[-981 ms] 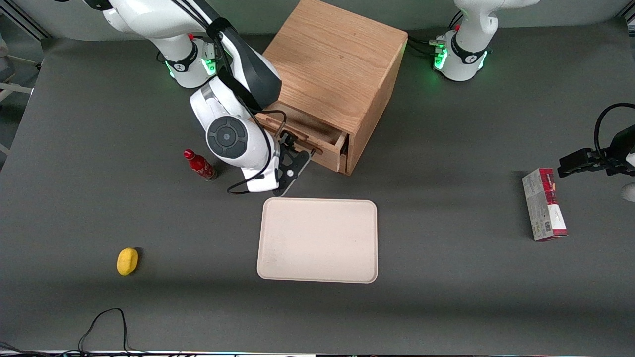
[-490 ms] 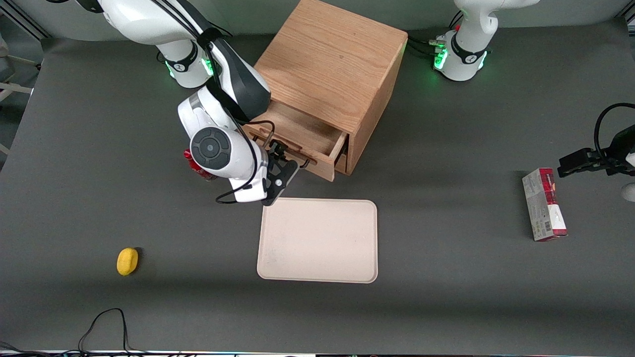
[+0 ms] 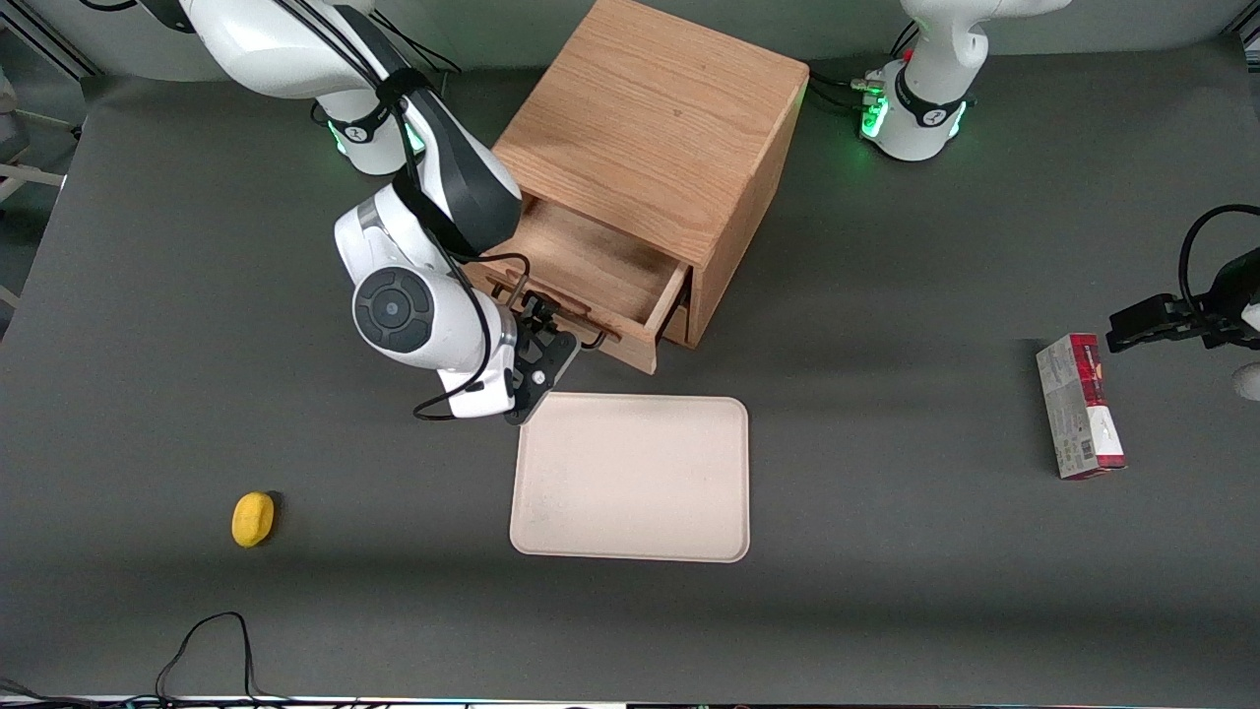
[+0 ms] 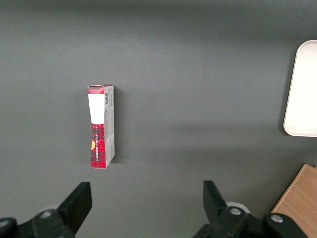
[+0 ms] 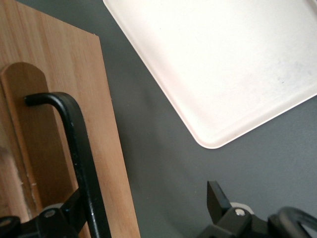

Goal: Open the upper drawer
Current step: 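Pull the upper drawer outward by its handle with the right gripper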

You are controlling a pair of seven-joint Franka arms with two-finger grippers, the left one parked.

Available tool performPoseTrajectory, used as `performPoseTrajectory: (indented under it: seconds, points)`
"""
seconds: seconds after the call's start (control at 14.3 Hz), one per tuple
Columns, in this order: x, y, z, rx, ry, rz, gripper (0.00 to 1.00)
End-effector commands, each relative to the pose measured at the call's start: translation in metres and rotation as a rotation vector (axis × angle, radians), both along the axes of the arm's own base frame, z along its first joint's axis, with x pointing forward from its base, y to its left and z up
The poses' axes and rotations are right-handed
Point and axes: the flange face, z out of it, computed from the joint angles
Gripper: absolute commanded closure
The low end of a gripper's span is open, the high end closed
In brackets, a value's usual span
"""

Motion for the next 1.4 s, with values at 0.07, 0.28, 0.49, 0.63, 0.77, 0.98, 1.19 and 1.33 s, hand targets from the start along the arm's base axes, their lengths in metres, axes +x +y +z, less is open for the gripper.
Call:
performPoseTrajectory:
  seconds: [0.07,0.28,0.49,0.63,0.77,0.98,1.19,1.33]
  points:
    - [0.022,-0.007,-0.005,0.004,-0.028,0.032,0.0]
    - [0.037,-0.014,-0.006,0.014,-0.044,0.02,0.0]
    - [0.046,-0.024,0.003,0.02,-0.063,0.0,0.0]
    - [0.052,-0.031,0.002,0.008,-0.071,-0.003,0.0]
    - [0.057,-0.035,0.002,0.008,-0.079,-0.009,0.0]
    - [0.063,-0.043,0.002,0.008,-0.084,-0.023,0.0]
    - [0.071,-0.048,0.003,0.014,-0.095,-0.026,0.0]
    - [0.076,-0.052,0.005,-0.005,-0.114,-0.023,0.0]
